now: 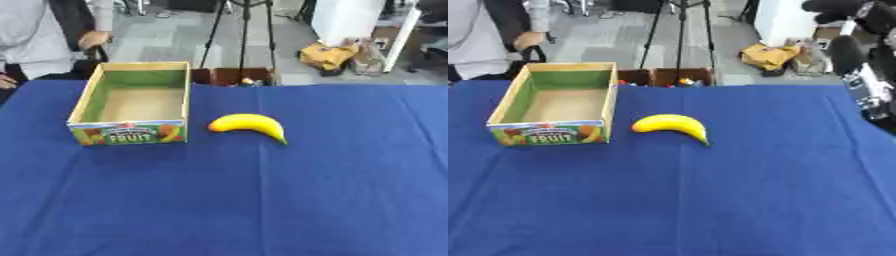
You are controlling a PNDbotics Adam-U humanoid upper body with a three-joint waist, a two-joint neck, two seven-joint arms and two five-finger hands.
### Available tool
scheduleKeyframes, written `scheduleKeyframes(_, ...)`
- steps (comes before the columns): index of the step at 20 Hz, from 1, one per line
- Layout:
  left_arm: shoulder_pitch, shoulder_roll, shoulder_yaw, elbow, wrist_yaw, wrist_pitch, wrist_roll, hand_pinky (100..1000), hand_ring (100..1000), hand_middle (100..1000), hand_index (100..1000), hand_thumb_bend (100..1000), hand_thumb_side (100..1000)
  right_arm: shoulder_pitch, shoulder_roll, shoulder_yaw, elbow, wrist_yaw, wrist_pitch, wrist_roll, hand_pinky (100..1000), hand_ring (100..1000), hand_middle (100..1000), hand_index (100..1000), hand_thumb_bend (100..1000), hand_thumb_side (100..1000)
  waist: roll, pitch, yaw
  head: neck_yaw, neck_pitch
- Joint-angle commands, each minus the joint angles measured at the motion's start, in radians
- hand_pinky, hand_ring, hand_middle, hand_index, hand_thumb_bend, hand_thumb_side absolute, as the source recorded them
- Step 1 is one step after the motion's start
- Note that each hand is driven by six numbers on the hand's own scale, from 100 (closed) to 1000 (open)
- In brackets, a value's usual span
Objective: Pick up objects on the table and place them in the box.
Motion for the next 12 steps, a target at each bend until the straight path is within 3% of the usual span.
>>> scheduleKeyframes(1,-0.004,0.017,-0.003,-0.02,0.006,0.001,-0.006,559,667,733,875,100,990,-0.043,-0.068,0.016,-0.009,-0.018,0.032,0.054,736,848,762,852,195,1000,0.001,-0.02,0.004,-0.01,-0.005)
scheduleKeyframes(12,-0.004,0.019,-0.011,-0.02,0.017,0.003,-0.016,559,666,733,876,100,989,-0.129,-0.097,0.104,0.011,0.033,0.135,0.237,763,874,760,896,304,1000,-0.004,-0.023,0.018,-0.031,-0.01)
